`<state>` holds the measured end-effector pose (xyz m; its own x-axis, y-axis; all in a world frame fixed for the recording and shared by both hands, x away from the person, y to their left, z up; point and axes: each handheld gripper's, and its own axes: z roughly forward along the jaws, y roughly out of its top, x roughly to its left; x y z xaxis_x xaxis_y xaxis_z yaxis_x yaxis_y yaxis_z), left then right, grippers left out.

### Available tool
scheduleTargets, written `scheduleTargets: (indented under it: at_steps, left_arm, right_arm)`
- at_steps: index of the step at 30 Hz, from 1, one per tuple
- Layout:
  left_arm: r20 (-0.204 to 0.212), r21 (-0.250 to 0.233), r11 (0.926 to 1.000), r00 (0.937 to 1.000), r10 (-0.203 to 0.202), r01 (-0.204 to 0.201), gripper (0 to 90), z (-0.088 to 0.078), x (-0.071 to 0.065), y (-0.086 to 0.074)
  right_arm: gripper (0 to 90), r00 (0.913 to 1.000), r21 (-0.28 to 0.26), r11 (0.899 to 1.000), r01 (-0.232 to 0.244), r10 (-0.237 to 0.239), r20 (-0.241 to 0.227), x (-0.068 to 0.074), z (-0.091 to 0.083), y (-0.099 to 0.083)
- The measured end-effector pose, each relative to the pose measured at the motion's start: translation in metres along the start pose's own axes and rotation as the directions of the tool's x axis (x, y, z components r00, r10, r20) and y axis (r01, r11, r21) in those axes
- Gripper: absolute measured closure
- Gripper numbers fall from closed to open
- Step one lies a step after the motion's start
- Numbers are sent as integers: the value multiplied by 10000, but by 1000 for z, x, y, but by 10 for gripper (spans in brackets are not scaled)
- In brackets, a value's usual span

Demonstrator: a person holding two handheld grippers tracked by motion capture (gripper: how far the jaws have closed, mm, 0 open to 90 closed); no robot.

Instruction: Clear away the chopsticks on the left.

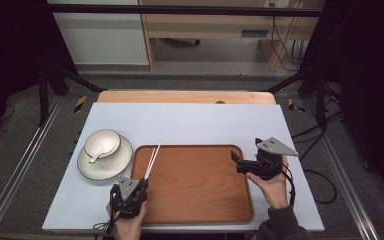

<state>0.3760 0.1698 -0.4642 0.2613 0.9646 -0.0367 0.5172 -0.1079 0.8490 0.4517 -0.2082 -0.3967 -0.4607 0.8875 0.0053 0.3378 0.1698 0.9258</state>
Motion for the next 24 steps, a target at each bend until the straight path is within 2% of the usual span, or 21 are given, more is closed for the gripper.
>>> scheduleTargets:
  at_steps: [3, 11, 20, 24]
  left_arm:
    - [-190, 116, 9999, 9998, 69, -67, 840, 2, 0, -4]
    - [-288, 423, 9991, 9996, -16, 28, 841, 8, 0, -11]
    - [-368, 785, 9969, 9993, 80, -51, 840, 16, 0, -12]
    - [-371, 1124, 9935, 9991, 213, -170, 839, 18, -1, -11]
  right_arm:
    - [62, 10000, 45, 10000, 9, -9, 8, 0, 1, 0]
    - [62, 10000, 50, 9999, 93, -93, 3, 2, 1, 0]
    - [63, 10000, 37, 10000, 45, -45, 16, 1, 1, 0]
    - [62, 10000, 20, 10000, 23, -22, -11, 2, 1, 0]
